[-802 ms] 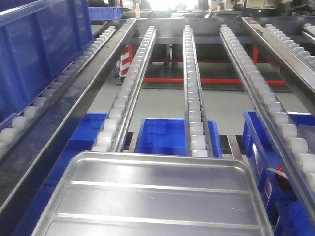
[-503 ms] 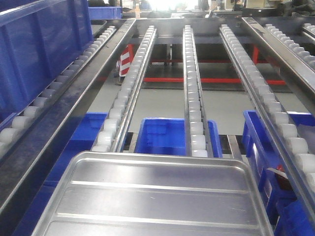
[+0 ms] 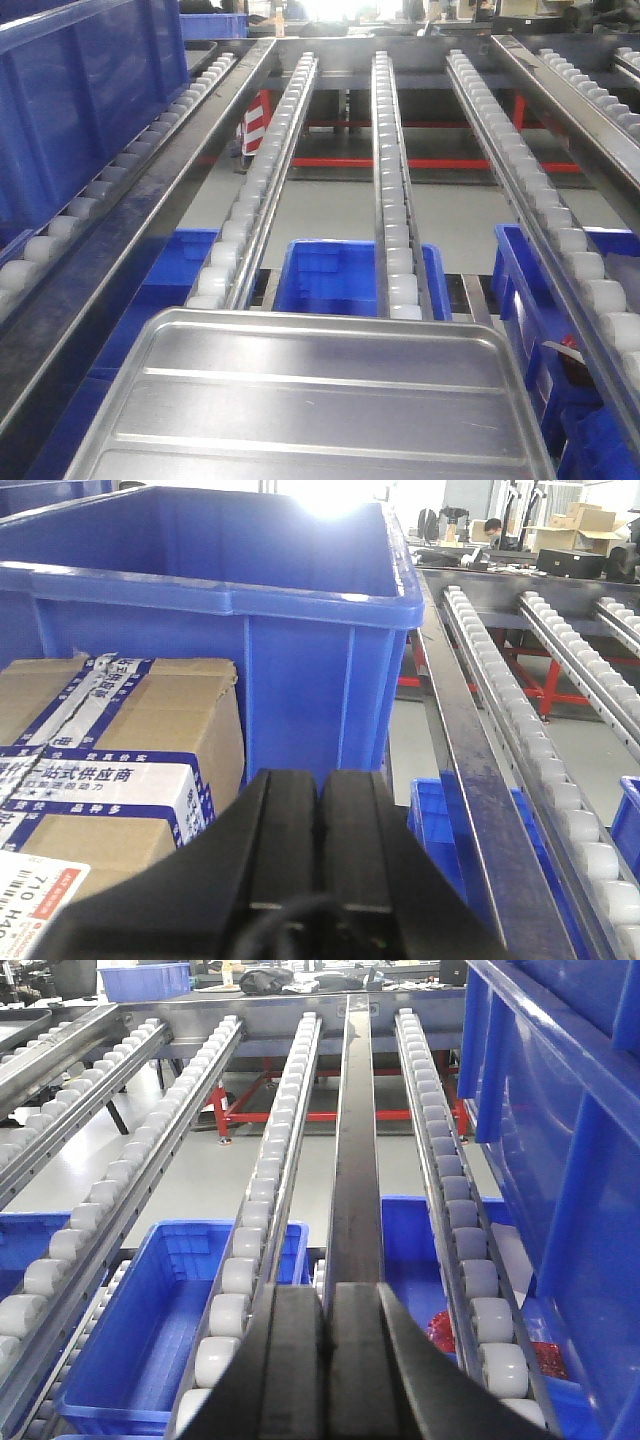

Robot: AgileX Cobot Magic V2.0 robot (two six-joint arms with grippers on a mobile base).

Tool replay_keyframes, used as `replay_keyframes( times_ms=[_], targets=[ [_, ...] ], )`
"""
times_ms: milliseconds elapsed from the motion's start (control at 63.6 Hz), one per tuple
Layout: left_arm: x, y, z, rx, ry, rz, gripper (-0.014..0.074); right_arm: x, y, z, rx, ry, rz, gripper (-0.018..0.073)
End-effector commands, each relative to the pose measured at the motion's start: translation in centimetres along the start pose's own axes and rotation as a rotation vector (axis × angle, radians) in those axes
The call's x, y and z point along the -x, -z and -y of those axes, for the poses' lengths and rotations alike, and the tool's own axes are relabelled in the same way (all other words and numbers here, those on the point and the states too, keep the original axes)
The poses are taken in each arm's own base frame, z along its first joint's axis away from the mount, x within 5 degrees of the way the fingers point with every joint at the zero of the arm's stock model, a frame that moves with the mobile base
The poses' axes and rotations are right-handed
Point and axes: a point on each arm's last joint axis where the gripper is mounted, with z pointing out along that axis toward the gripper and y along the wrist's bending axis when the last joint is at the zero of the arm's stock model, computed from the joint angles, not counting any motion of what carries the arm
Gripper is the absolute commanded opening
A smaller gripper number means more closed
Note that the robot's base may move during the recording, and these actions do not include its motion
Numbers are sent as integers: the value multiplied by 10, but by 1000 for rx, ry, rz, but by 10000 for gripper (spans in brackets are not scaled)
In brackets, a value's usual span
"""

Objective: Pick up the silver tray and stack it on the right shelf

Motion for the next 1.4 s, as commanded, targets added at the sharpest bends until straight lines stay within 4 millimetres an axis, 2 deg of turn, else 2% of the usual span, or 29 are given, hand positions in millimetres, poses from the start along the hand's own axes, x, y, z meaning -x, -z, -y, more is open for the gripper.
replay_keyframes(
  times_ms=[0, 94, 157, 220, 393, 487, 566, 660, 707, 786, 849, 912, 990, 1179, 1257, 1383],
  targets=[
    [6, 2, -1, 0, 57, 123, -92, 18, 4, -1, 12, 10, 151, 57],
    [22, 3, -2, 9, 136, 203, -92, 27, 6, -2, 21, 10, 255, 57],
    [39, 3, -1, 0, 126, 204, -92, 47, 11, -4, 32, 10, 372, 57],
    [59, 4, 1, -11, 103, 173, -92, 65, 16, -6, 34, 10, 405, 57],
    [110, -3, 5, -31, 90, 0, -91, 109, 18, -9, 32, -14, 312, 57],
    [124, -17, 7, -43, 106, -156, -90, 125, 11, -12, 56, -20, 250, 69],
    [131, -30, 10, -58, 126, -262, -90, 132, 2, -15, 90, -24, 184, 130],
    [136, -49, 17, -136, 118, -379, -85, 139, -8, -21, 160, -25, 89, 288],
    [137, -57, 22, -194, 82, -418, -41, 140, -13, -26, 201, -23, 45, 363],
    [141, -70, 32, -297, 120, -456, 122, 141, -24, -36, 284, -15, -37, 435],
    [143, -80, 39, -363, 169, -483, 270, 140, -32, -46, 353, -8, -109, 438],
    [142, -87, 50, -443, 206, -514, 353, 137, -39, -57, 425, 1, -183, 438],
    [140, -92, 68, -563, 190, -559, 357, 130, -47, -74, 510, -1, -296, 438],
    [120, -89, 119, -844, 119, -708, 357, 106, -61, -107, 629, 29, -487, 438],
    [109, -91, 133, -896, 109, -775, 358, 99, -66, -115, 635, 2, -546, 438],
    [87, -105, 144, -863, 127, -903, 358, 87, -71, -122, 625, -71, -660, 438]
  ],
)
